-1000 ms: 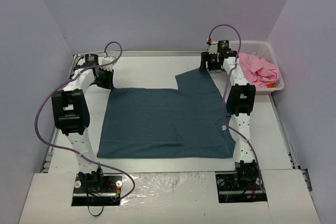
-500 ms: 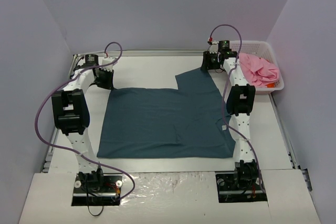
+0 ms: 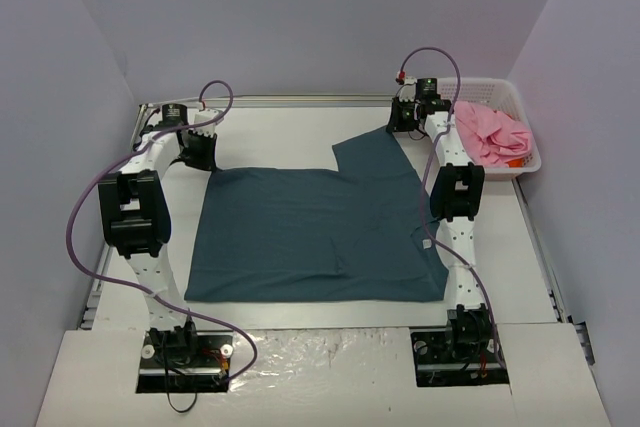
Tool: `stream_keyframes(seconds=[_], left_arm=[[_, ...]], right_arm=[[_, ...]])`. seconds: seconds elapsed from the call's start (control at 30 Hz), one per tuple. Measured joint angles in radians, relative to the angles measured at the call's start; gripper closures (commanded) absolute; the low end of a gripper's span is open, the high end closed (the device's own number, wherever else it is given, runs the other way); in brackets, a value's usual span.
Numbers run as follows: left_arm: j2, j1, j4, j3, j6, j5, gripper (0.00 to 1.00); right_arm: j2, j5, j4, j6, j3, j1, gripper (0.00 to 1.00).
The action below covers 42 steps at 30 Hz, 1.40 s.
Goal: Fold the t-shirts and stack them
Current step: Grap the side of the flattened tshirt furthest away from the robot with both arms
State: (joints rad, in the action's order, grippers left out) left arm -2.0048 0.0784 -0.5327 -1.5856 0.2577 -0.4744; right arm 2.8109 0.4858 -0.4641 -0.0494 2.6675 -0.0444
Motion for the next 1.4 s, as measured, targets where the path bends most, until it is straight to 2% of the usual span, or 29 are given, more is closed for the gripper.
stream_keyframes(seconds=[0.13,0.6,0.77,1.17,1.4], left_arm=[[-0.001,0.0,0.0,0.0,0.0,0.0,0.98],[-0.012,0.0,0.0,0.0,0.0,0.0,0.98],[-0.012,0.0,-0.01,-0.01,0.0,-0.009,0.98],[-0.01,0.0,-0.031,-0.037,0.0,-0.059,0.98],[0.015,0.0,-0.03,-0.024,0.003,-0.075,0.98]], right_arm=[[0.001,-0.008,0.0,-0.003,0.0,0.0,1.0],[0.0,-0.014,0.0,-0.007,-0.002,0.0,1.0],[-0.032,-0.015,-0.003,-0.027,-0.05,0.0,1.0],[-0.214,-0.026,-0.034,-0.076,-0.188,0.0,1.0],[-0.372,-0.025,-0.034,-0.09,-0.297,0.005,1.0]])
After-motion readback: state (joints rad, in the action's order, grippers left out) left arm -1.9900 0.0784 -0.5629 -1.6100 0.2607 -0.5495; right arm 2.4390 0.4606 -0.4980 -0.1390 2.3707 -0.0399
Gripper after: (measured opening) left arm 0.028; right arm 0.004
